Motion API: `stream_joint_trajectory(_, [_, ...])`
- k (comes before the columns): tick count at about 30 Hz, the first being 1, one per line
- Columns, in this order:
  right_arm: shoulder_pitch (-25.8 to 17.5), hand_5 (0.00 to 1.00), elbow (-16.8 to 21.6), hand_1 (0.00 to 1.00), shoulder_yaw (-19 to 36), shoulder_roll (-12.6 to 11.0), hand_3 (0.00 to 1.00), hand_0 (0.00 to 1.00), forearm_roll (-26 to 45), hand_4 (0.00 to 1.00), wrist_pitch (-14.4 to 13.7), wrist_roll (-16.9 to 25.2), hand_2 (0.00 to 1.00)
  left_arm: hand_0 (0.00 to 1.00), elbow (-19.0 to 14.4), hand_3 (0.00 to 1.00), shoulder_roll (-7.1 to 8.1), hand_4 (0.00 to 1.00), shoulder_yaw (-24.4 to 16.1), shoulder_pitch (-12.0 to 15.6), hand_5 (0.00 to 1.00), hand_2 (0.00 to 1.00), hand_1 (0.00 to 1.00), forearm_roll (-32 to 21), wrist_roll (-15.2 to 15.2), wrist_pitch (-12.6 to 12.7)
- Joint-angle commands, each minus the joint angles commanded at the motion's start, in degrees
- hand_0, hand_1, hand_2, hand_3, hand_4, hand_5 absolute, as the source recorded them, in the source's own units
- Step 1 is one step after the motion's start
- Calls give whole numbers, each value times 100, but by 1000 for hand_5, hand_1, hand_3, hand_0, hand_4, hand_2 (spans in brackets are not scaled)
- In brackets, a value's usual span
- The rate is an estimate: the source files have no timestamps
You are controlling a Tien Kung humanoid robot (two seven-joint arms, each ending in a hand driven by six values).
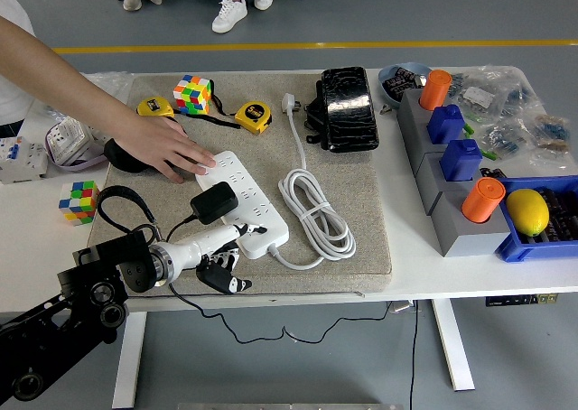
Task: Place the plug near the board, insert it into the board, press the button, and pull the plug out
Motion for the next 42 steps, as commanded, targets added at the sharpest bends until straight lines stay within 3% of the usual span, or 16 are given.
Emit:
stream_joint_trajectory(3, [6,362,6,595,7,2,509,549,-10,839,0,3,538,63,16,953,0,750,13,-2,2,153,81,15,-18,8])
stream_joint_trajectory(7, [0,362,7,595,17,5,509,549,-16,839,-1,4,538,63,-51,953,20,750,-43,26,2,153,81,-91,-257,148])
stream_joint_trajectory(13, [6,362,1,595,10,13,509,548,-6,838,1,-1,538,63,64,932,24,735,-85,48,2,156,82,-850,-1602,1363])
stream_joint_trajectory(14, [12,362,2,595,13,15,509,549,-7,839,1,-1,538,149,124,695,21,640,-64,59,7,311,167,-1032,-1859,1598])
stream_joint_trajectory(19, [17,362,6,595,22,21,509,549,-18,839,-1,0,538,149,501,695,-11,640,117,120,7,311,167,-2174,-3051,2754])
stream_joint_trajectory(20, [17,362,3,594,15,21,509,546,-14,839,0,-2,538,301,588,529,-18,836,151,136,176,488,406,-2397,-3274,2928])
stream_joint_trajectory(23, [16,362,2,594,-4,21,509,546,-7,839,2,-7,538,301,833,529,-42,836,182,177,176,488,406,-3130,-4015,3406])
stream_joint_trajectory(25, [12,362,6,594,-8,20,509,546,-10,839,0,-5,538,301,944,529,-57,836,116,195,176,488,406,-3275,-4395,3554])
stream_joint_trajectory(26, [12,362,6,595,-17,18,509,549,-9,839,1,-6,538,517,1010,562,-63,925,67,195,255,616,635,-3156,-4442,3603])
stream_joint_trajectory(31, [13,362,9,595,-40,3,509,549,-9,839,-1,-4,538,517,1201,562,-76,925,-102,160,255,616,635,-2374,-4315,3796])
stream_joint_trajectory(32, [15,363,8,595,-42,1,509,549,-6,839,-1,-3,538,741,1256,673,-92,998,-149,139,348,732,738,-2115,-4215,3842])
stream_joint_trajectory(37, [20,363,8,595,-59,-7,509,549,4,839,-1,-3,538,741,1497,673,-162,998,-262,25,348,732,738,-951,-3553,4043])
stream_joint_trajectory(38, [21,363,9,595,-64,-11,509,549,4,839,0,-4,538,775,1538,775,-178,998,-266,-1,483,791,762,-691,-3371,4057])
stream_joint_trajectory(42, [20,363,9,595,-86,-22,509,549,11,839,-1,-4,538,775,1627,775,-238,998,-262,-77,483,791,762,259,-2623,3962])
